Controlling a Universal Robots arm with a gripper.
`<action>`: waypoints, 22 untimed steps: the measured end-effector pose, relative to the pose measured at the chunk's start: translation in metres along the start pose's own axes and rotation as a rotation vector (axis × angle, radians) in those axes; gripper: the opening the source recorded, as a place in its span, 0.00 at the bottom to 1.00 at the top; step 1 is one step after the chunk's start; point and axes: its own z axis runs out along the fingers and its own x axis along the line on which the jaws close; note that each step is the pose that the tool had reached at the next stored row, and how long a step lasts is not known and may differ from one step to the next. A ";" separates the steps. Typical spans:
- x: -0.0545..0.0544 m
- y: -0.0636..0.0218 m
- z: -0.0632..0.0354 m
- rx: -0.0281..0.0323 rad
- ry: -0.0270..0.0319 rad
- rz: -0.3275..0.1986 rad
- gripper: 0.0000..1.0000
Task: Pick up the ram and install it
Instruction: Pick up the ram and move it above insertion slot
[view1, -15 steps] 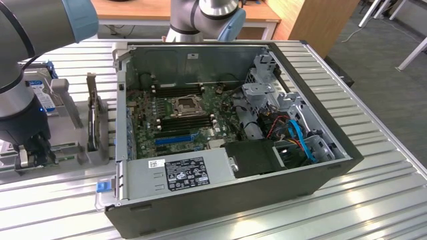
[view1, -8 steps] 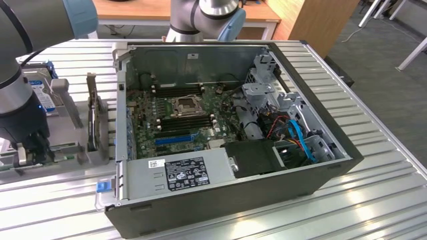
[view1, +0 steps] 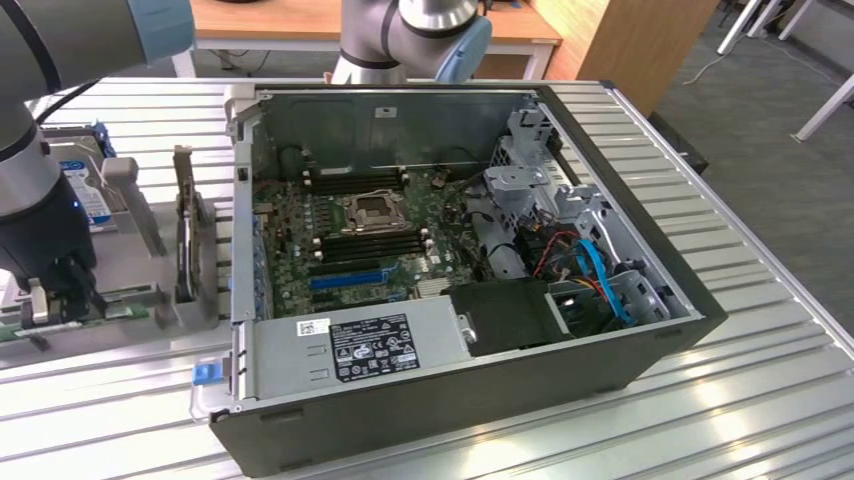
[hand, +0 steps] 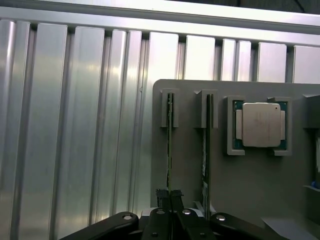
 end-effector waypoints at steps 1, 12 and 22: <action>0.000 -0.0001 -0.0017 0.0000 0.0000 0.000 0.11; 0.000 -0.0018 -0.0219 -0.0001 0.0000 0.000 0.11; 0.000 -0.0034 -0.0408 -0.0004 0.0000 0.000 0.11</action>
